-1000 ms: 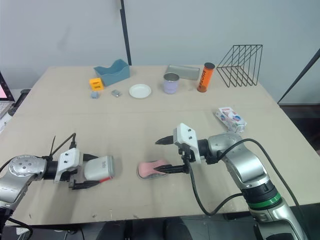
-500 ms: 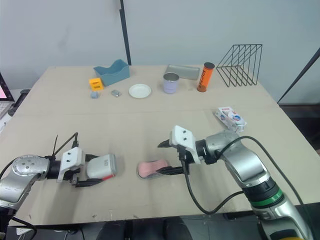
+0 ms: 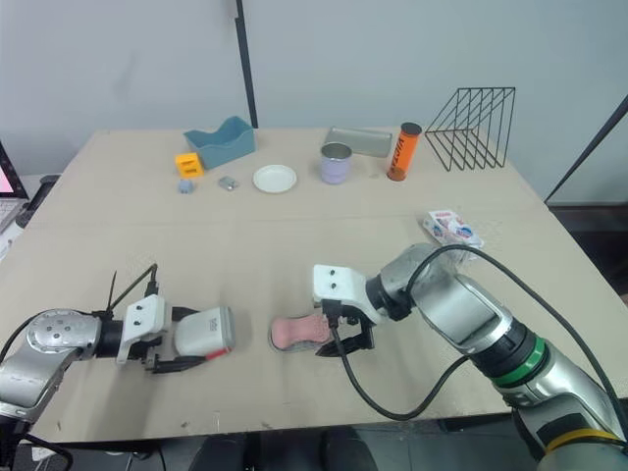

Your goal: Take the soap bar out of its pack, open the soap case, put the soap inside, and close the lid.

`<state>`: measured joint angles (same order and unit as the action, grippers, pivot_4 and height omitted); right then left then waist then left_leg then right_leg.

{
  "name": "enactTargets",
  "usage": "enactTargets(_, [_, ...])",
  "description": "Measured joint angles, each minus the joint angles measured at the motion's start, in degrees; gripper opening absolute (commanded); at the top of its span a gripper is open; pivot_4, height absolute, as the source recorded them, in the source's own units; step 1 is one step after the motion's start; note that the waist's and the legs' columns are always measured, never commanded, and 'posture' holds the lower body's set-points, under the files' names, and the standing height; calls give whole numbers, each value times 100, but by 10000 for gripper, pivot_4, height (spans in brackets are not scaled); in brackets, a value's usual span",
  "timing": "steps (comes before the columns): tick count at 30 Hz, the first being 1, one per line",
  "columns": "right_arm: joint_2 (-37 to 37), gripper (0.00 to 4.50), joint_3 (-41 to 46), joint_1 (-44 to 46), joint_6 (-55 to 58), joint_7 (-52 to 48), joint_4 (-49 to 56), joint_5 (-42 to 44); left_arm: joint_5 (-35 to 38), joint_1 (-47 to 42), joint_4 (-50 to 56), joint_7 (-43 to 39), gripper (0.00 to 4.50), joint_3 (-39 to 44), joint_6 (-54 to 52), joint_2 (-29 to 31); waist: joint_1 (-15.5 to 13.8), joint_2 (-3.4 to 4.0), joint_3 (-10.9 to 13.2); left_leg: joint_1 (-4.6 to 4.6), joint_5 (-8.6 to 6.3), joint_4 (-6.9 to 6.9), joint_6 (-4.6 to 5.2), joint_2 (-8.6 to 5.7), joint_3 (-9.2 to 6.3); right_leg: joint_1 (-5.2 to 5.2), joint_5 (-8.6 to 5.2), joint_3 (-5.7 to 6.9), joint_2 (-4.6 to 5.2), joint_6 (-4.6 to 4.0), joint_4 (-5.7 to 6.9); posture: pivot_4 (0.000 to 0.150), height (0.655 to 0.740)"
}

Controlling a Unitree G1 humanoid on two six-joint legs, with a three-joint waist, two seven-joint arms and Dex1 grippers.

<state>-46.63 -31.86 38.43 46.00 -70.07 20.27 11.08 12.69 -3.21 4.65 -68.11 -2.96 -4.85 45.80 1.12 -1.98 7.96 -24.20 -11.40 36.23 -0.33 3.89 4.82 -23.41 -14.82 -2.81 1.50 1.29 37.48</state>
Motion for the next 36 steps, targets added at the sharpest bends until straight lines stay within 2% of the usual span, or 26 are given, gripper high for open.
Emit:
enactTargets(12, [391, 45000, -266, 0, 37, 312, -257, -462, 412, 35, 903, 22, 34989, 80, -443, 34, 4, -1, 0, 0, 0, 0, 0, -5, 2, 5, 0, 1, -7, 1, 0, 1500, 7393])
enactTargets(36, [762, 45000, -476, 7, -119, 384, -826, -848, 407, -26, 949, 158, 34989, 66, -562, 40, 8, -3, -2, 2, 0, 0, 0, -3, 11, 4, 1, 5, -14, 0, 0, 1500, 7393])
